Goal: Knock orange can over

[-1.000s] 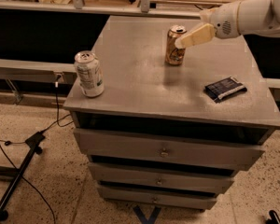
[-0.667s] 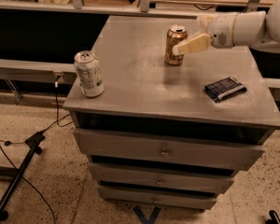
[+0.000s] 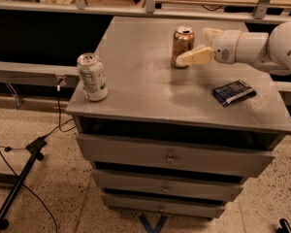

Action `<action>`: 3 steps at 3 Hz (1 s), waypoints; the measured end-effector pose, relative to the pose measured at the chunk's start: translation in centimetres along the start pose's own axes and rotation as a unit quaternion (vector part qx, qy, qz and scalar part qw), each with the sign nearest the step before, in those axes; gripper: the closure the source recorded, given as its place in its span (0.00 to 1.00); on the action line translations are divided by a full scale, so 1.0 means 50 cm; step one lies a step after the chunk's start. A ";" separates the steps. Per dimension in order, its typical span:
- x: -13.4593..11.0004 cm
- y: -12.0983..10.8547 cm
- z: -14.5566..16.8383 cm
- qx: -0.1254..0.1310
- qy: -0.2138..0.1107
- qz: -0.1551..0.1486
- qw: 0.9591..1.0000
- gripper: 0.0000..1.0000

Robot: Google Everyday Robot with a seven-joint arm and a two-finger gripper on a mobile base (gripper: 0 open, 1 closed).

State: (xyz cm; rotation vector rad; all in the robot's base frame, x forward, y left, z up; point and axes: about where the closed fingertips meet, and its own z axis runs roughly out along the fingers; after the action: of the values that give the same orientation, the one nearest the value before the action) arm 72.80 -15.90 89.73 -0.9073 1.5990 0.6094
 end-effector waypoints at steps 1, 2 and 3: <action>0.023 0.005 0.024 -0.005 -0.021 0.021 1.000 0.00; 0.042 0.012 0.050 -0.006 -0.028 0.025 0.999 0.00; 0.041 0.015 0.054 -0.008 -0.028 0.025 0.999 0.20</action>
Offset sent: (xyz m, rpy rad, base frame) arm 0.0110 0.0192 -0.0384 0.0796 0.0049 -0.0076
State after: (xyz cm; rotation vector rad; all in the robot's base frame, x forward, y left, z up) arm 73.61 -13.81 87.06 -0.8569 1.5722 0.6787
